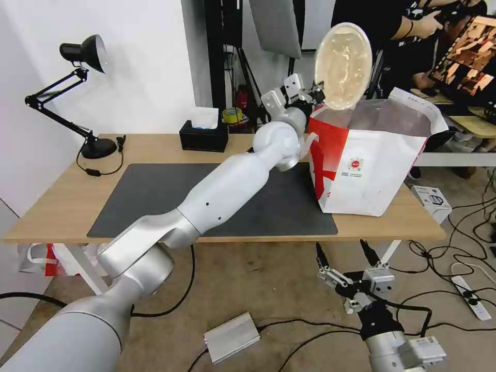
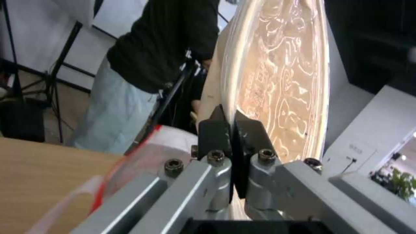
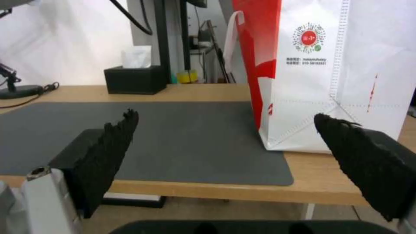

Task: Pick up the trash from the table and place it into the takeout bag.

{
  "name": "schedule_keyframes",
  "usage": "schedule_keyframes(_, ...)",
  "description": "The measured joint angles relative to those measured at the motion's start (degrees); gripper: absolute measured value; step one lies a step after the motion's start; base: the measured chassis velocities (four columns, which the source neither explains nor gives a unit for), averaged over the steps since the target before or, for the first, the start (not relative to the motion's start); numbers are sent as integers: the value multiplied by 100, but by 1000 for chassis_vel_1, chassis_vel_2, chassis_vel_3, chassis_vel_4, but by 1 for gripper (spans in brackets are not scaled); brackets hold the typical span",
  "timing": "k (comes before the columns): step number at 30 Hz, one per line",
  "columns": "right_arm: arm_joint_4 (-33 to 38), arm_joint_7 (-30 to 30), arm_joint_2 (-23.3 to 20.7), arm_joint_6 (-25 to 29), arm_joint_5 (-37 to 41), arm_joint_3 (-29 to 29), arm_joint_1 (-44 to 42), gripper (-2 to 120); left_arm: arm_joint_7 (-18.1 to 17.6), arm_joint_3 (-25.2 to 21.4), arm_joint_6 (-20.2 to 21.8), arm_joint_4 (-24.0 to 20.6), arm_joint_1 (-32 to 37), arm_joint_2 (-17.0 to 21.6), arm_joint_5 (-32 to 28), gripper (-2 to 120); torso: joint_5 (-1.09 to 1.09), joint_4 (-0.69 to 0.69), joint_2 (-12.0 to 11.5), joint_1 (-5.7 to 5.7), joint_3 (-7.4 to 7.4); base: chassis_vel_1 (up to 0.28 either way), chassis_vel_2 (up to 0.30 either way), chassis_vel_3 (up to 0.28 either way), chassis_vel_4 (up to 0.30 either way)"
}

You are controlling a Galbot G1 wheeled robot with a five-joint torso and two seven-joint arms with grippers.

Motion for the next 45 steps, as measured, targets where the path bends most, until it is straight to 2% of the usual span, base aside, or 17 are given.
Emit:
schedule_keyframes(10, 0, 0, 0, 0, 0, 0, 0, 100, -24, 413, 1, 189, -25, -42, 98, 0, 0, 0, 0, 0, 0, 0, 0, 0, 0)
schedule_keyframes(23, 0, 0, 0, 0, 0, 0, 0, 100, -55, 464, 2, 326, 53, -45, 208, 0, -1, 1, 0, 1, 0, 0, 0, 0, 0)
schedule_keyframes(32, 0, 0, 0, 0, 0, 0, 0, 100, -75, 467, 15, 339, 55, -24, 231, 0, -1, 0, 0, 0, 0, 0, 0, 0, 0)
schedule_keyframes(40, 0, 0, 0, 0, 0, 0, 0, 100, -5, 691, 36, 144, 131, 142, 385, 0, -1, 1, 0, 0, 0, 0, 0, 0, 0)
schedule_keyframes(41, 0, 0, 0, 0, 0, 0, 0, 100, 8, 712, 36, 127, 137, 147, 405, 2, -1, 1, 0, 0, 0, 0, 0, 0, 0)
schedule_keyframes(44, 0, 0, 0, 0, 0, 0, 0, 100, 19, 747, 33, 107, 129, 147, 416, 16, -1, 0, 0, 0, 0, 0, 0, 0, 0)
schedule_keyframes(45, 0, 0, 0, 0, 0, 0, 0, 100, 19, 747, 33, 107, 129, 147, 416, 16, -1, 0, 0, 0, 0, 0, 0, 0, 0)
